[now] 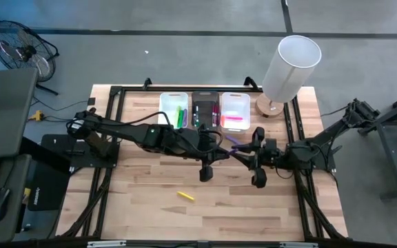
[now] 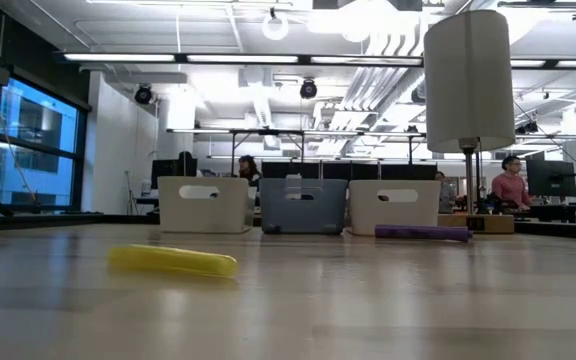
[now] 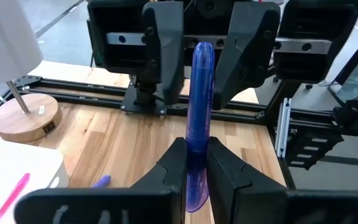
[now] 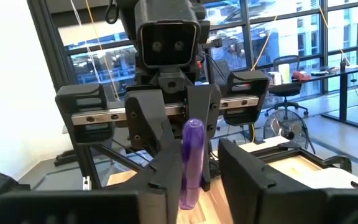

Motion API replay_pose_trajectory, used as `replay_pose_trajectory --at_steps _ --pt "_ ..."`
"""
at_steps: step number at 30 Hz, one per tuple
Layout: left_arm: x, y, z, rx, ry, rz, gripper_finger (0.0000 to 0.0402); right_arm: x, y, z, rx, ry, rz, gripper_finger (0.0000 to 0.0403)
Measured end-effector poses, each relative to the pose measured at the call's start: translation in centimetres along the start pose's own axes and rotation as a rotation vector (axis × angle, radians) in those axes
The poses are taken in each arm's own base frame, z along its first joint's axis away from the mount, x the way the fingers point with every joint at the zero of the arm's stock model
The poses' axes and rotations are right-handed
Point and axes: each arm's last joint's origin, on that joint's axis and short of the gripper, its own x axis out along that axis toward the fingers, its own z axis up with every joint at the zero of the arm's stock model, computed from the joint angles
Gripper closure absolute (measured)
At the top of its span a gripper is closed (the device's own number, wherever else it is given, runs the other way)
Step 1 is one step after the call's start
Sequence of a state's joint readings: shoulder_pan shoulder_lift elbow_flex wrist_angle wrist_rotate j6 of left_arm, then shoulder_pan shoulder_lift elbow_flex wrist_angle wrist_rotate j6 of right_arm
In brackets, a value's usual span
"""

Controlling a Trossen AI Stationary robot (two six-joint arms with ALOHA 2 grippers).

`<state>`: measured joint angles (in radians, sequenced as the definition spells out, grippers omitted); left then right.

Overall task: Pick & Place Markers
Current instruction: Put the purple pen into the right white bin

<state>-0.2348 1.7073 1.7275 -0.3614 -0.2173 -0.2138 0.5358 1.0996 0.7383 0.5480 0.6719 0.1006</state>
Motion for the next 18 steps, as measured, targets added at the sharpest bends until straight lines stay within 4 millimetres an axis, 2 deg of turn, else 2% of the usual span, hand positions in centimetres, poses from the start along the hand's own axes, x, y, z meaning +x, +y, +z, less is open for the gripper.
replay_pose_trajectory --at_steps 6,13,18 --pt "0.0 0.02 0.0 0.0 0.0 0.002 0.0373 0.0 0.03 0.03 -0.015 -0.002 0.002 0.0381" --pt "0.62 -0.04 -0.28 -0.001 0.002 0.008 0.0371 -0.01 0.0 0.13 -0.021 -0.014 -0.014 0.0376" --pt "0.88 -0.1 -0.49 -0.001 0.013 0.0 0.0335 0.0 0.0 0.04 -0.031 -0.009 -0.013 0.0384"
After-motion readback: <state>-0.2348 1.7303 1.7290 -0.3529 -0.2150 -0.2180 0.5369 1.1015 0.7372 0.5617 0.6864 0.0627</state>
